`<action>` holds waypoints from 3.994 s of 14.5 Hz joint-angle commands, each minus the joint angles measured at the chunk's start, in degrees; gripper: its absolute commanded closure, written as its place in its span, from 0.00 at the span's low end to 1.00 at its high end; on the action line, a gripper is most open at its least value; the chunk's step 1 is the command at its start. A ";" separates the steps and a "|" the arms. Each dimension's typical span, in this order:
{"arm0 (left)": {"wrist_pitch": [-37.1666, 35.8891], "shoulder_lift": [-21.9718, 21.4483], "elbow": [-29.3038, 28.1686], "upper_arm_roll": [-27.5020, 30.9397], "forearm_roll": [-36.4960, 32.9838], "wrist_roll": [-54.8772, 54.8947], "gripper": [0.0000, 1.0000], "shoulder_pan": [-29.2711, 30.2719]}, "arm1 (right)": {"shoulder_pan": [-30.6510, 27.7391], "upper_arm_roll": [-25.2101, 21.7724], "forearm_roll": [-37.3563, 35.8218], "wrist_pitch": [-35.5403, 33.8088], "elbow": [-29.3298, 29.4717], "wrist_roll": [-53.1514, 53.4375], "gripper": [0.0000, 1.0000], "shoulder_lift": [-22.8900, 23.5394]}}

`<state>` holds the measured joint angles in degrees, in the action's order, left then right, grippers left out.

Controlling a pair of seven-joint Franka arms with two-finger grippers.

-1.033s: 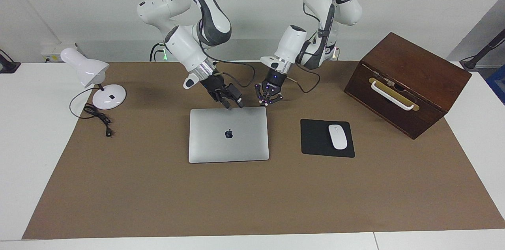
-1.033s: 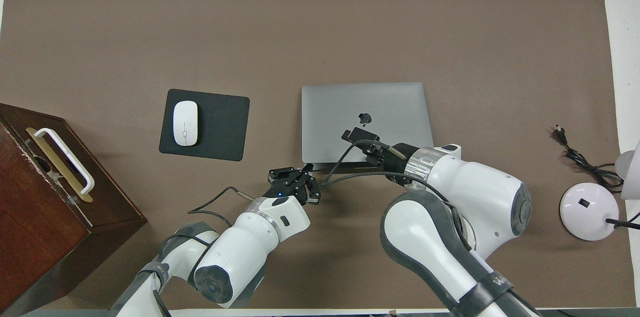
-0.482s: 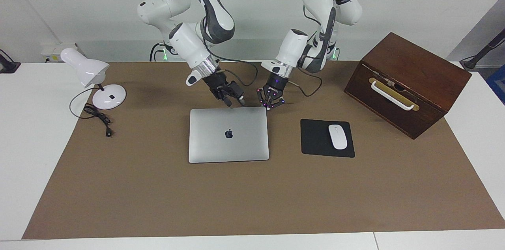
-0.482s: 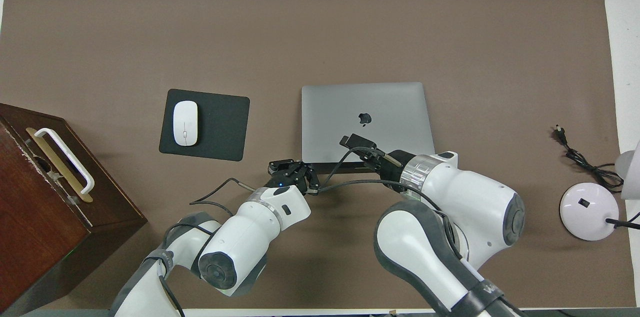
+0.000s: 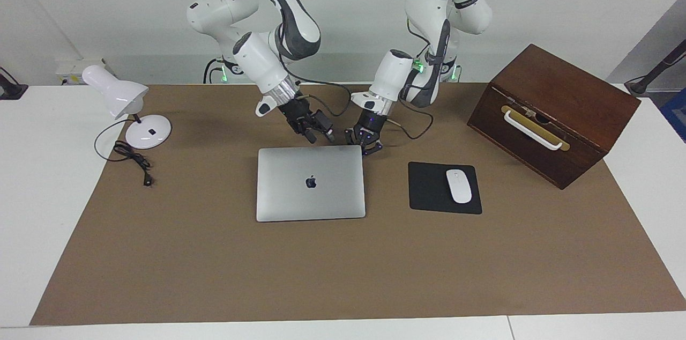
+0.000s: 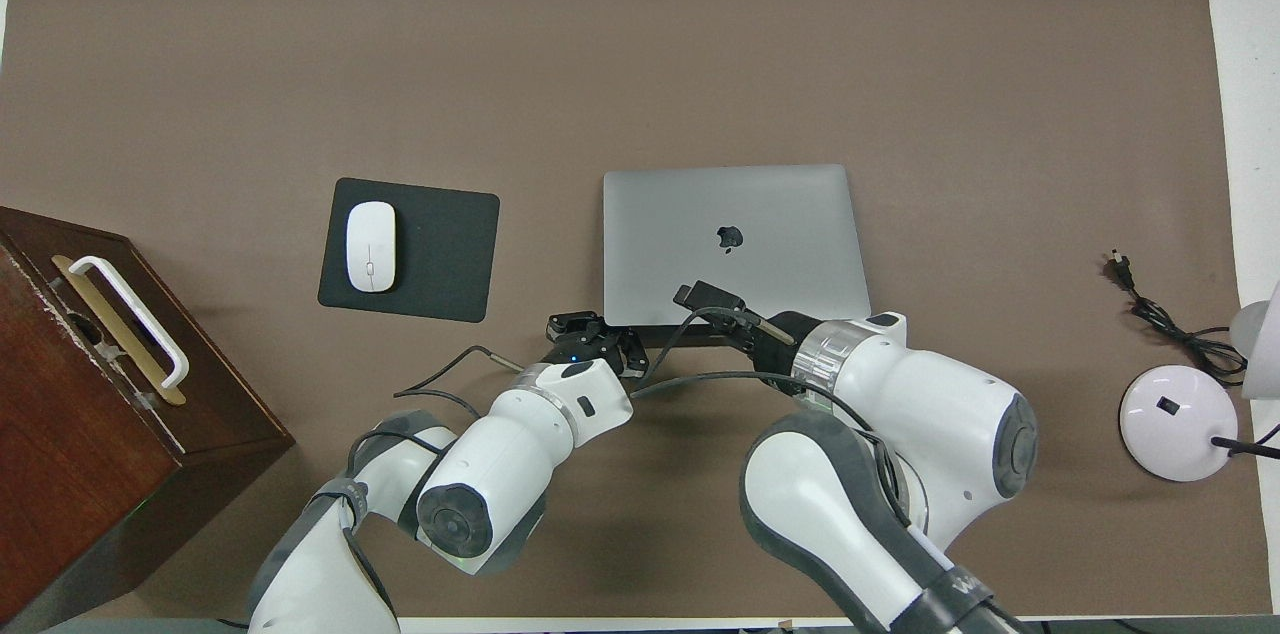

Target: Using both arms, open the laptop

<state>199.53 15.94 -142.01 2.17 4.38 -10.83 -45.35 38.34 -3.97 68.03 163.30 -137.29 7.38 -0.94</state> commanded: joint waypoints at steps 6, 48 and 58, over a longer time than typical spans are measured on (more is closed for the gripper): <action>1.12 2.16 0.60 0.11 -7.98 0.54 1.00 2.98 | 0.42 0.20 0.52 2.37 -1.40 -0.17 0.00 0.86; 1.12 3.48 0.16 0.11 -8.78 2.30 1.00 3.07 | -4.32 -0.24 -2.02 -6.59 11.16 0.09 0.00 6.74; 1.12 3.48 0.16 0.11 -8.78 2.65 1.00 3.07 | -6.78 -0.24 -14.85 -13.80 22.06 11.69 0.00 10.79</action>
<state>200.30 16.30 -142.09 2.30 -3.28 -8.88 -43.01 33.16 -4.37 55.81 151.72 -119.16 17.11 7.64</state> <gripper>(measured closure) 0.991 0.000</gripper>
